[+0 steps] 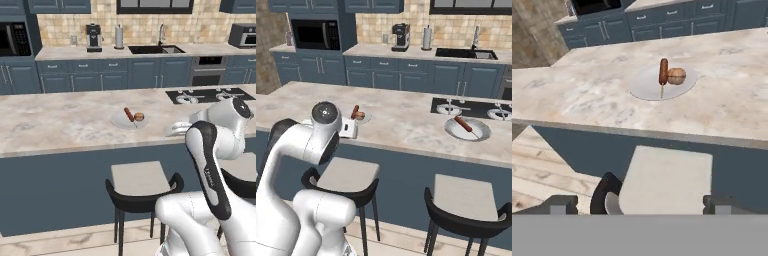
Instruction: Pick up each tangerine from the fridge and place one tangerine on each plate on the dining counter.
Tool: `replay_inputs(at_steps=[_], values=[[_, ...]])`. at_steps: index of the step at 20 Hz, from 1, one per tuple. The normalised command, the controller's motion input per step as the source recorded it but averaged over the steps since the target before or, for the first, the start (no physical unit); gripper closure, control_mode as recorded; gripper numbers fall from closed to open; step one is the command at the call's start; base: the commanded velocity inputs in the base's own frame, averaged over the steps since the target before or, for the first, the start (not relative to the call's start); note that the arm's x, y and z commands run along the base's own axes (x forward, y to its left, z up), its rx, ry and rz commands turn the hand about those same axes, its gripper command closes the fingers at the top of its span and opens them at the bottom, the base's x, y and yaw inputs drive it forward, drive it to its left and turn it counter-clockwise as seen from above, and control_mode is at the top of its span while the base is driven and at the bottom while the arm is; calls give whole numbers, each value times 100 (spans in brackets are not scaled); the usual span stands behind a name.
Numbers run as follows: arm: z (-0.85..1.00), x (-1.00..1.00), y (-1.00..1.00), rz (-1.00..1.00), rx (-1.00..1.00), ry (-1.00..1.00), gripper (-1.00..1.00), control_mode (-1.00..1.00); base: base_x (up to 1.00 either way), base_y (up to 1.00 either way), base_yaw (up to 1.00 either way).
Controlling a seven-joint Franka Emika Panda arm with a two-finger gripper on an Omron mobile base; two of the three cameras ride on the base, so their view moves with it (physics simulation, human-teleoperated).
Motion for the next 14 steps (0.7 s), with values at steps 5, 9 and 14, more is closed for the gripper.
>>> replay_inputs(at_steps=[5, 9, 14], values=[[-58, -91, 21, -15, -16, 31, -100, -100, 0, 0, 0], [-46, -60, 1, -20, -6, 15, -100, -100, 0, 0, 0], [-21, -22, -23, -3, 1, 0, -100, -100, 0, 0, 0]])
